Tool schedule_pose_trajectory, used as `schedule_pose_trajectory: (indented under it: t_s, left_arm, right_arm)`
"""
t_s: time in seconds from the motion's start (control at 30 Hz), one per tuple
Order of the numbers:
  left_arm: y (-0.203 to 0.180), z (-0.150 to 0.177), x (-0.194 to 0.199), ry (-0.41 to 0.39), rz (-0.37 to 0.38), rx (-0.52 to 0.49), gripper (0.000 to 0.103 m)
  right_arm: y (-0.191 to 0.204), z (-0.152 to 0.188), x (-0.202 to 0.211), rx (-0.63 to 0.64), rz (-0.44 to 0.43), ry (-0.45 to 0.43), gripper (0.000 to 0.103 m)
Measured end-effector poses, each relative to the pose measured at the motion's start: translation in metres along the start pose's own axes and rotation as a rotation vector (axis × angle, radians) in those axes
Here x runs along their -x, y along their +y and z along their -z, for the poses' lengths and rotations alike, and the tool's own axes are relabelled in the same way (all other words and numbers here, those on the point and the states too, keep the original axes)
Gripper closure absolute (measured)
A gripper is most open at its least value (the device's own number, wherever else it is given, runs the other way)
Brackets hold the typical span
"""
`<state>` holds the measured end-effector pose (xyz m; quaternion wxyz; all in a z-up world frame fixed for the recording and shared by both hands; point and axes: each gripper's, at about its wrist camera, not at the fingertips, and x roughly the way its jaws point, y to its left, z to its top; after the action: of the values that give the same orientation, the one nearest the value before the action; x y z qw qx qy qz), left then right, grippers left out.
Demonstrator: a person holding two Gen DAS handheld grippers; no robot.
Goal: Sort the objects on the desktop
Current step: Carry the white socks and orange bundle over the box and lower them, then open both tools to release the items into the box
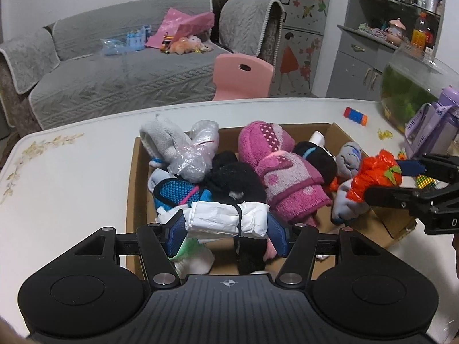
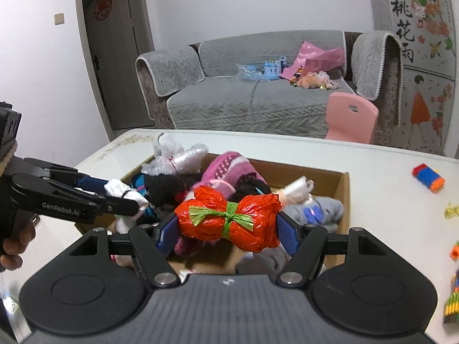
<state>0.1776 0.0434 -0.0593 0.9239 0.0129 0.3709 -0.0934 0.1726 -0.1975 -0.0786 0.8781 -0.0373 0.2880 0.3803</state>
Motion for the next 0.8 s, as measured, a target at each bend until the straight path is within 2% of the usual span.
schedule_pose_trajectory:
  t_s: [0.37,0.8]
  left_arm:
    - [-0.001,0.015,-0.015,0.028,0.021,-0.035,0.037]
    - [-0.002,0.027,-0.016,0.025,0.017,-0.028,0.035]
  right_arm:
    - [-0.003,0.028,-0.002,-0.028,0.054,0.065,0.036]
    - [0.001,0.037,-0.017,-0.019,0.086,0.122,0.035]
